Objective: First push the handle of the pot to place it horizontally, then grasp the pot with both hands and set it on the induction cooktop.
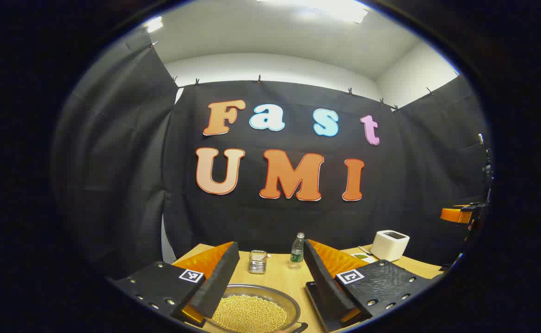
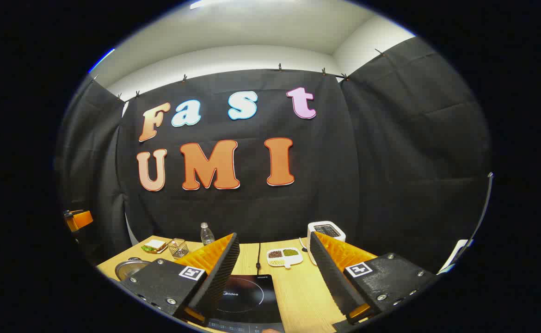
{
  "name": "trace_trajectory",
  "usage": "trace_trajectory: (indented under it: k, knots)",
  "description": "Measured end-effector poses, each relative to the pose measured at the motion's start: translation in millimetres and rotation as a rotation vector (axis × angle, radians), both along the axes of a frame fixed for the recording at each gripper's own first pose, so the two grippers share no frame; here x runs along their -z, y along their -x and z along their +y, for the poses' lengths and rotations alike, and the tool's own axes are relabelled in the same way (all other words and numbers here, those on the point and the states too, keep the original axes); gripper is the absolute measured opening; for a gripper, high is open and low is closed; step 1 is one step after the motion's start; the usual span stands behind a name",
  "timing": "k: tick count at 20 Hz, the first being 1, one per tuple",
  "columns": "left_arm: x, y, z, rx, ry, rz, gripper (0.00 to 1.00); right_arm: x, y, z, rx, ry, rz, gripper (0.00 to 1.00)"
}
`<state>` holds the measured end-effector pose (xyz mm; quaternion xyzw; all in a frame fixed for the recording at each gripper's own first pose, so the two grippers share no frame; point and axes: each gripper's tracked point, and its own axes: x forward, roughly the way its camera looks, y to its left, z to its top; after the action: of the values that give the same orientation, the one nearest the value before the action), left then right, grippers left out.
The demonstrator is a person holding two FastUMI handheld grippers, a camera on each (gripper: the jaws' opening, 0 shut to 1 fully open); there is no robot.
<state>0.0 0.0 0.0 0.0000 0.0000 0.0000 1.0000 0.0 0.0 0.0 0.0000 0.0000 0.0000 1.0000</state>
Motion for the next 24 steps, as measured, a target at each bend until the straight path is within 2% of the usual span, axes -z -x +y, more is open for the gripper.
trace_trajectory:
  k: [3,13,24]
  knots:
    - [7.3,-3.8,-1.7,0.001,0.008,0.024,0.88,-0.6,1.5,-6.6,0.007,-0.001,-0.003,0.95]
    - [8.4,-7.1,-14.3,-0.016,-0.073,0.027,0.91,5.2,-3.1,-13.1,0.004,0.004,0.010,0.95]
    - [12.5,-8.2,-12.2,-0.027,-0.039,0.034,0.90,12.5,-8.1,-16.4,0.006,0.003,0.026,0.95]
